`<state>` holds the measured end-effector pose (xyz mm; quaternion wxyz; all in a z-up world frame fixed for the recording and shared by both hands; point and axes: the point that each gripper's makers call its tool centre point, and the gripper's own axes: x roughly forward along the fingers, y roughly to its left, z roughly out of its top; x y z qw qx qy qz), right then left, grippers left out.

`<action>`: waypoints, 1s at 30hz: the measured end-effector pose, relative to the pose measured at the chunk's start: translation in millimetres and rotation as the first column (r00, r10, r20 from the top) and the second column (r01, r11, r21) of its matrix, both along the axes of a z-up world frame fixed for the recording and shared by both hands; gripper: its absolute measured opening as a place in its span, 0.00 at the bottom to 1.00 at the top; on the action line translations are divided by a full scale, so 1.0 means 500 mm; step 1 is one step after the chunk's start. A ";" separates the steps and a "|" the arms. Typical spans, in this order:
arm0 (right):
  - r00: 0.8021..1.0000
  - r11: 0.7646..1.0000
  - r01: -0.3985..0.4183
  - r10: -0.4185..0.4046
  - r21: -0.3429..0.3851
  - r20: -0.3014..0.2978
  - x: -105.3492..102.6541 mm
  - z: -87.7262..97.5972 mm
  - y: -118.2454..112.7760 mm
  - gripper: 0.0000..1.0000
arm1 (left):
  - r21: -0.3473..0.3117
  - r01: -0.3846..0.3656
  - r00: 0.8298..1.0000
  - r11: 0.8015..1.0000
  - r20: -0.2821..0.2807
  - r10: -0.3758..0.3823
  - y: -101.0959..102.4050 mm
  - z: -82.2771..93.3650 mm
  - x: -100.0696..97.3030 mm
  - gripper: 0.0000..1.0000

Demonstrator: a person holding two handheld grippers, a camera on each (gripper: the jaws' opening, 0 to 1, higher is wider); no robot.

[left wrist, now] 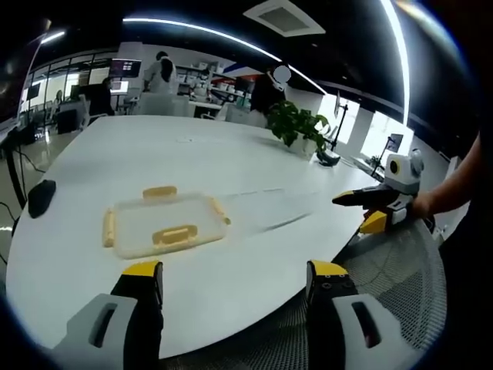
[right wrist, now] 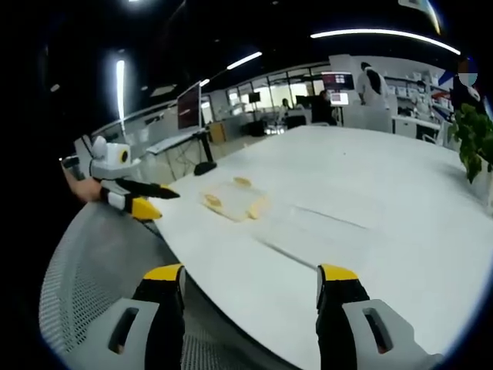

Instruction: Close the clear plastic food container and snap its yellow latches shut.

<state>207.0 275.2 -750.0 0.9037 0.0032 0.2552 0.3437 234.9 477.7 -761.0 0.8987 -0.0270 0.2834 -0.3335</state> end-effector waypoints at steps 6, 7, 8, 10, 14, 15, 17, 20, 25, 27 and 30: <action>1.000 1.000 0.014 -0.015 0.017 0.012 0.012 0.014 -0.005 0.68 | 0.013 0.004 1.000 1.000 -0.018 -0.004 0.000 -0.002 0.002 0.72; 1.000 0.999 0.027 -0.027 0.026 0.008 0.016 0.017 -0.007 0.68 | 0.019 0.004 1.000 1.000 -0.021 -0.004 0.002 -0.003 0.004 0.72; 1.000 0.999 0.018 -0.018 0.026 0.010 0.019 0.022 -0.006 0.68 | 0.024 -0.005 1.000 1.000 -0.022 0.005 0.007 0.000 0.007 0.71; 1.000 1.000 0.003 -0.003 0.010 0.019 0.025 0.033 -0.002 0.67 | 0.000 -0.022 0.999 1.000 -0.048 0.022 0.007 0.006 0.010 0.68; 0.999 0.999 0.001 -0.003 0.054 0.040 0.046 0.075 0.018 0.65 | 0.045 0.045 0.999 0.998 0.009 -0.046 -0.009 0.025 0.012 0.68; 0.999 0.998 -0.002 0.000 0.062 0.045 0.050 0.081 0.023 0.65 | 0.032 0.052 0.998 0.998 0.016 -0.053 -0.015 0.034 0.014 0.69; 0.997 0.999 -0.018 0.015 0.046 0.073 0.053 0.086 0.030 0.64 | 0.027 0.064 0.998 0.998 0.023 -0.065 -0.020 0.040 0.018 0.69; 0.999 0.999 -0.006 0.004 0.049 0.047 0.050 0.076 0.024 0.64 | 0.009 0.065 0.998 0.998 0.008 -0.065 -0.020 0.037 0.022 0.69; 0.996 0.997 0.021 -0.027 0.078 0.080 0.068 0.118 0.022 0.63 | -0.014 0.057 0.998 0.998 -0.014 -0.057 -0.014 0.038 0.022 0.69; 0.995 0.994 0.017 -0.027 0.105 0.096 0.078 0.141 0.039 0.63 | -0.012 0.067 0.998 0.998 -0.017 -0.067 -0.013 0.037 0.020 0.68; 0.994 0.994 -0.006 -0.006 0.110 0.110 0.087 0.149 0.060 0.63 | -0.017 0.070 0.997 0.997 -0.016 -0.070 -0.011 0.042 0.019 0.68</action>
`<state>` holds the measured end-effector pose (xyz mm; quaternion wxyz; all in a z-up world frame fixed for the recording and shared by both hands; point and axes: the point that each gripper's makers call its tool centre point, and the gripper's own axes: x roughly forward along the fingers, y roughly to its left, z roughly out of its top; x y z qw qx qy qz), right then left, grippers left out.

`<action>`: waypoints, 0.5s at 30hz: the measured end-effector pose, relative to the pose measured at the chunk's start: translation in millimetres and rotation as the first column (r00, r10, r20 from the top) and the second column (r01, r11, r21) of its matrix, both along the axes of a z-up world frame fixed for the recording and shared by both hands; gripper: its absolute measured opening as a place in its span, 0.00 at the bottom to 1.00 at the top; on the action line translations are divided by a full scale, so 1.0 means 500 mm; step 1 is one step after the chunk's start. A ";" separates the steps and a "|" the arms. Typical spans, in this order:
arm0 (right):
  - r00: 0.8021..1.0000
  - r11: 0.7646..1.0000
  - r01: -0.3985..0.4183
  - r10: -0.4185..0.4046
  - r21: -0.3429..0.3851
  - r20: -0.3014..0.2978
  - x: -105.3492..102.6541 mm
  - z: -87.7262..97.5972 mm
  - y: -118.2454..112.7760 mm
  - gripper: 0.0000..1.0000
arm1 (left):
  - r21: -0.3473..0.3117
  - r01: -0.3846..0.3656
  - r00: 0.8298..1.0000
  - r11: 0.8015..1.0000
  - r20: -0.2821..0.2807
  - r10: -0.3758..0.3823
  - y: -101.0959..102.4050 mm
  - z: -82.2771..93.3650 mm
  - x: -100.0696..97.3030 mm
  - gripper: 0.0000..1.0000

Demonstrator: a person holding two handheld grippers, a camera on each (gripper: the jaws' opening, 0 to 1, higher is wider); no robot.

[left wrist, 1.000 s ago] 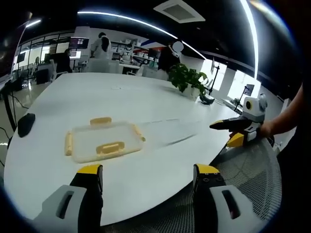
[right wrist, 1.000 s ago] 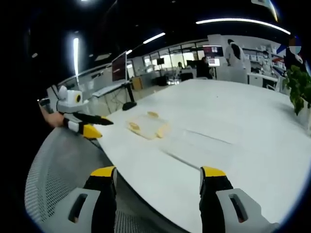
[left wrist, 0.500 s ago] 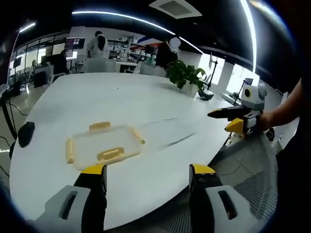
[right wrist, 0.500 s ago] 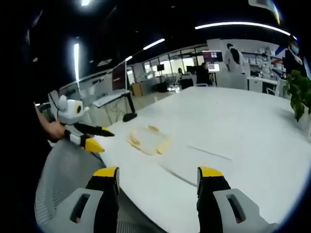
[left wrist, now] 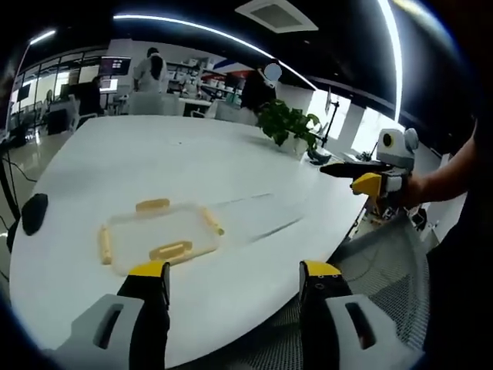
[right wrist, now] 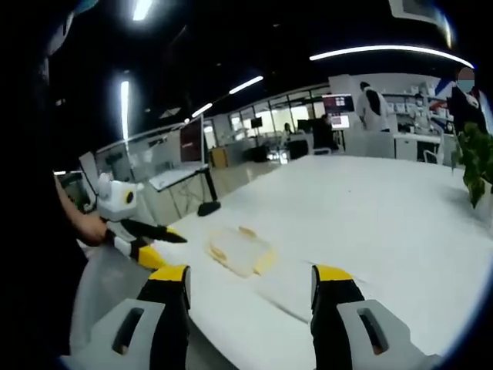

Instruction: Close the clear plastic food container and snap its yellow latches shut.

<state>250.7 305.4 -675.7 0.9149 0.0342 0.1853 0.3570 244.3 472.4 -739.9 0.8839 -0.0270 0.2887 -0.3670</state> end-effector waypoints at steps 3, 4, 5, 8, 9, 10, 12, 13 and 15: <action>1.000 1.000 -0.001 0.001 0.024 0.000 0.010 0.010 0.018 0.63 | -0.004 -0.006 1.000 1.000 0.008 0.006 0.006 0.006 0.008 0.68; 1.000 0.999 -0.003 0.003 0.035 0.001 0.015 0.014 0.025 0.63 | -0.013 -0.008 1.000 1.000 0.001 0.008 0.008 0.006 0.011 0.67; 1.000 0.999 -0.007 0.007 0.044 -0.003 0.016 0.017 0.032 0.63 | -0.018 -0.011 1.000 1.000 -0.006 0.011 0.010 0.004 0.013 0.66; 1.000 0.998 -0.022 0.022 0.050 0.001 0.024 0.021 0.050 0.63 | -0.017 -0.016 1.000 1.000 -0.014 0.016 0.015 -0.001 0.016 0.67; 1.000 0.998 -0.025 0.025 0.056 -0.001 0.028 0.022 0.057 0.63 | -0.015 -0.016 1.000 1.000 -0.015 0.016 0.017 -0.001 0.016 0.67; 1.000 0.998 -0.027 0.027 0.059 -0.002 0.029 0.022 0.061 0.63 | -0.015 -0.018 1.000 1.000 -0.014 0.017 0.019 -0.001 0.017 0.67; 0.999 0.997 -0.032 0.033 0.066 -0.009 0.034 0.020 0.074 0.63 | -0.017 -0.020 1.000 1.000 -0.012 0.019 0.022 0.000 0.019 0.66; 0.999 0.997 -0.034 0.035 0.066 -0.011 0.037 0.017 0.079 0.63 | -0.018 -0.021 1.000 1.000 -0.014 0.021 0.023 -0.002 0.021 0.66; 0.999 0.997 -0.034 0.035 0.070 -0.014 0.041 0.016 0.086 0.63 | -0.019 -0.026 0.999 0.999 -0.019 0.026 0.027 -0.005 0.024 0.66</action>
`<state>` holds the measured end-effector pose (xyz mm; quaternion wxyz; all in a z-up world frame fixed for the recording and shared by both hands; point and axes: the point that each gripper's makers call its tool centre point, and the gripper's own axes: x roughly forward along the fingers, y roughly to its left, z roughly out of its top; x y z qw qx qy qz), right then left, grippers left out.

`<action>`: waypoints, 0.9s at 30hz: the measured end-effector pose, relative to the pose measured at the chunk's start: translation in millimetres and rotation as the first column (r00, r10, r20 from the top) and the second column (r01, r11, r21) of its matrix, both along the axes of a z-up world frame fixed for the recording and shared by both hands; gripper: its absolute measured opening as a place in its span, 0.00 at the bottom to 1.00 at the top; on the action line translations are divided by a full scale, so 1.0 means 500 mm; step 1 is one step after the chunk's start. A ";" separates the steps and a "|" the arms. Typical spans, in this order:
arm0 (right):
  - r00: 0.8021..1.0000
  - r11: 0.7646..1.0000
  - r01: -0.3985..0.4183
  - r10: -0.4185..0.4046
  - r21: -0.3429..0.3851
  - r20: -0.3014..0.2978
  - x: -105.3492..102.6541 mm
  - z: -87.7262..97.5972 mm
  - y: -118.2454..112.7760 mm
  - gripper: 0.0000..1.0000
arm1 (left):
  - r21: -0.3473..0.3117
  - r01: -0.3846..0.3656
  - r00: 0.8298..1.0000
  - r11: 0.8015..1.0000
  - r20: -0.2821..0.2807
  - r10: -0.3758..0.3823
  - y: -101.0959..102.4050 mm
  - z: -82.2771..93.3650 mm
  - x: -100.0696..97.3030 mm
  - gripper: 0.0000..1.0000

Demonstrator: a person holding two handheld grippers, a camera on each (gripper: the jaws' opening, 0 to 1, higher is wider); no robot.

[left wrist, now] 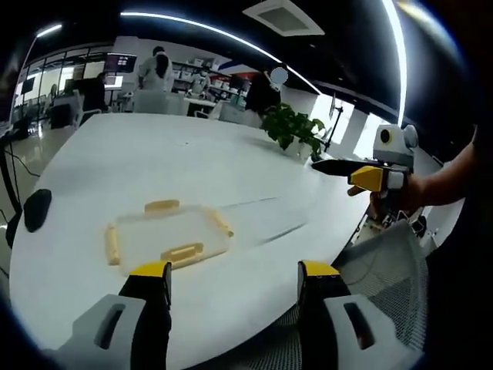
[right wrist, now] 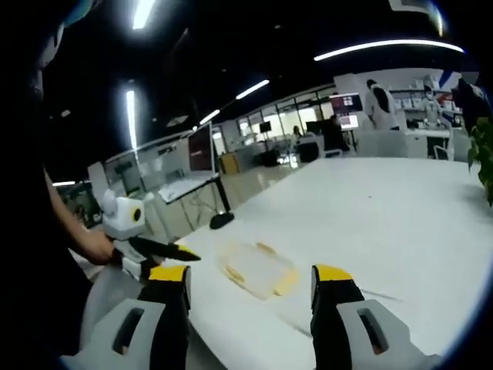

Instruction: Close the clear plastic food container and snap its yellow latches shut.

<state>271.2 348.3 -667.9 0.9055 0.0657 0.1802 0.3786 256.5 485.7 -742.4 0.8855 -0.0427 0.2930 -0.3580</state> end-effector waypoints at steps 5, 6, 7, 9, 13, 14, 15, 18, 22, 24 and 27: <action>1.000 1.000 0.001 -0.001 0.022 -0.007 0.011 0.001 0.014 0.62 | -0.011 -0.013 1.000 1.000 -0.002 0.013 0.007 0.003 0.010 0.66; 1.000 0.999 0.004 -0.004 0.038 -0.005 0.012 0.005 0.015 0.63 | -0.011 -0.014 1.000 1.000 -0.002 0.014 0.008 0.003 0.011 0.66; 1.000 0.998 0.018 -0.017 0.055 -0.007 0.019 0.006 0.015 0.64 | -0.009 -0.016 1.000 1.000 -0.002 0.016 0.010 0.003 0.013 0.65; 0.998 0.996 0.037 -0.034 0.079 -0.045 0.026 0.001 0.014 0.61 | -0.009 -0.019 1.000 1.000 -0.003 0.019 0.014 0.003 0.015 0.65; 0.999 0.998 0.029 -0.028 0.048 -0.019 0.034 -0.002 0.017 0.60 | -0.009 -0.032 0.999 0.999 -0.004 0.032 0.025 0.003 0.019 0.65; 1.000 0.999 0.022 -0.022 0.033 -0.005 0.036 -0.006 0.019 0.61 | -0.008 -0.037 0.999 0.999 -0.006 0.037 0.030 0.003 0.021 0.64; 1.000 1.000 0.013 -0.013 0.017 0.017 0.039 -0.007 0.021 0.63 | -0.007 -0.039 0.999 0.999 -0.007 0.039 0.032 0.002 0.022 0.64; 0.998 0.998 -0.051 0.051 -0.021 0.029 0.030 -0.014 0.045 0.67 | -0.008 -0.063 0.998 0.998 -0.014 0.063 0.048 0.000 0.030 0.64; 0.995 0.996 -0.078 0.080 -0.036 0.059 0.034 -0.015 0.071 0.73 | -0.007 -0.081 0.997 0.997 -0.018 0.081 0.062 0.001 0.040 0.63; 0.994 0.995 -0.091 0.092 -0.032 0.060 0.037 -0.019 0.082 0.77 | -0.008 -0.086 0.996 0.996 -0.016 0.086 0.065 0.003 0.045 0.62; 0.996 0.996 -0.089 0.089 0.017 0.006 0.041 -0.022 0.101 0.86 | -0.007 -0.093 0.996 0.996 -0.014 0.093 0.071 0.004 0.052 0.62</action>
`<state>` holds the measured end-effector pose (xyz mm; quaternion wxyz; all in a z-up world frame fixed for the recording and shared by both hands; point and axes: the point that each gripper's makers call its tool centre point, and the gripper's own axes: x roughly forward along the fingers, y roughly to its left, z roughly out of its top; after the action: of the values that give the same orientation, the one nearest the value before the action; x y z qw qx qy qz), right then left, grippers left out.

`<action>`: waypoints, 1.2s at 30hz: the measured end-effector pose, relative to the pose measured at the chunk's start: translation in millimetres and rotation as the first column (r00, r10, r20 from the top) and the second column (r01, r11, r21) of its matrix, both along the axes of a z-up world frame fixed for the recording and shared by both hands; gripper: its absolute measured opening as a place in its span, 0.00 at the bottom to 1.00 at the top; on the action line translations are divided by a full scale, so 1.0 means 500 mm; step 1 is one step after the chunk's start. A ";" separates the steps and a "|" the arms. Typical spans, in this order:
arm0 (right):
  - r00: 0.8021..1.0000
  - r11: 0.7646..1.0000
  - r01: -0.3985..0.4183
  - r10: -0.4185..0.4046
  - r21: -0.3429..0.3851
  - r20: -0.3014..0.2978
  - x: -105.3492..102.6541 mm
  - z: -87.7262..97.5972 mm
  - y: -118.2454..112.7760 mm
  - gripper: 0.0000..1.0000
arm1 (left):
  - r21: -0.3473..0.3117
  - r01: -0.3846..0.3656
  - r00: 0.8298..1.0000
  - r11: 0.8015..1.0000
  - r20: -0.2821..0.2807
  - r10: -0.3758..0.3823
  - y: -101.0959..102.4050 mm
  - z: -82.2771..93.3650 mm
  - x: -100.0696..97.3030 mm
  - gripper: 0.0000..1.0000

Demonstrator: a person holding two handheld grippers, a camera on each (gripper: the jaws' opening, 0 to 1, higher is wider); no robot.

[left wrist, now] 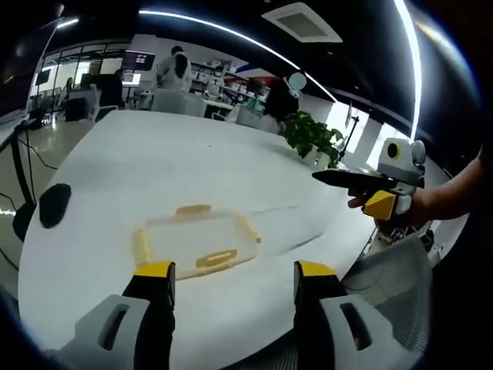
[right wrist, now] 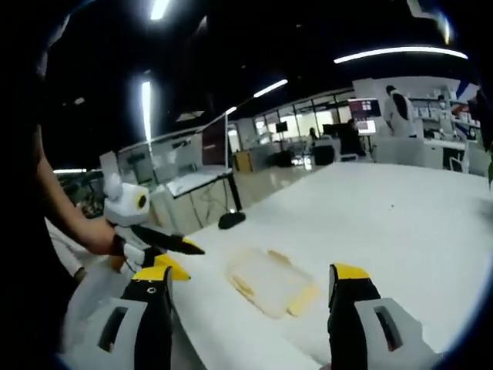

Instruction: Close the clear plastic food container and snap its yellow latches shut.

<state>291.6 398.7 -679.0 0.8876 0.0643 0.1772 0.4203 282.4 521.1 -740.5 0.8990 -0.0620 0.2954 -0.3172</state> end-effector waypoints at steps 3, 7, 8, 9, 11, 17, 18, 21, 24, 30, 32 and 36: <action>1.000 1.000 -0.006 0.006 0.005 0.012 0.007 0.003 0.008 0.81 | -0.001 -0.011 1.000 1.000 -0.003 0.011 0.007 -0.002 0.009 0.61; 1.000 1.000 -0.014 0.014 0.017 0.014 0.016 0.004 0.021 0.76 | 0.010 -0.010 1.000 1.000 0.000 0.010 0.014 -0.005 0.020 0.60; 1.000 1.000 -0.016 0.016 0.017 0.014 0.018 0.004 0.023 0.76 | 0.015 -0.009 1.000 1.000 0.003 0.009 0.016 -0.005 0.024 0.60; 0.999 1.000 -0.029 0.029 0.007 0.021 0.022 0.001 0.025 0.76 | 0.019 -0.008 1.000 1.000 0.004 0.008 0.018 -0.005 0.027 0.60; 0.999 0.999 -0.046 0.046 -0.008 0.017 0.024 -0.004 0.029 0.75 | 0.026 -0.006 1.000 1.000 0.007 0.006 0.024 -0.006 0.033 0.60; 0.999 0.999 -0.046 0.046 0.020 -0.021 0.046 -0.009 0.032 0.72 | 0.027 -0.021 1.000 0.999 0.010 0.020 0.040 -0.007 0.051 0.59; 0.999 0.999 -0.038 0.039 0.020 -0.021 0.051 -0.009 0.031 0.72 | 0.028 -0.021 1.000 0.999 0.009 0.021 0.043 -0.008 0.054 0.59; 0.999 1.000 -0.030 0.030 0.006 -0.011 0.067 -0.009 0.030 0.71 | 0.035 -0.022 1.000 0.999 0.010 0.022 0.053 -0.011 0.064 0.59; 0.999 1.000 -0.028 0.028 0.008 -0.020 0.077 -0.012 0.032 0.71 | 0.042 -0.024 1.000 0.999 0.011 0.023 0.063 -0.016 0.075 0.59; 0.999 0.998 -0.051 0.051 -0.021 -0.010 0.091 -0.015 0.041 0.71 | 0.067 -0.002 1.000 0.998 0.009 0.001 0.067 -0.025 0.086 0.58; 0.998 0.998 -0.055 0.055 -0.033 -0.004 0.096 -0.017 0.042 0.71 | 0.071 0.002 1.000 0.997 0.009 -0.003 0.068 -0.027 0.091 0.58; 0.998 0.997 -0.060 0.059 -0.038 -0.016 0.102 -0.023 0.045 0.71 | 0.074 0.008 1.000 0.997 0.006 -0.008 0.071 -0.033 0.097 0.58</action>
<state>342.6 421.3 -690.5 0.8744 0.0449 0.1937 0.4425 331.1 556.5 -756.8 0.9004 -0.0265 0.3043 -0.3097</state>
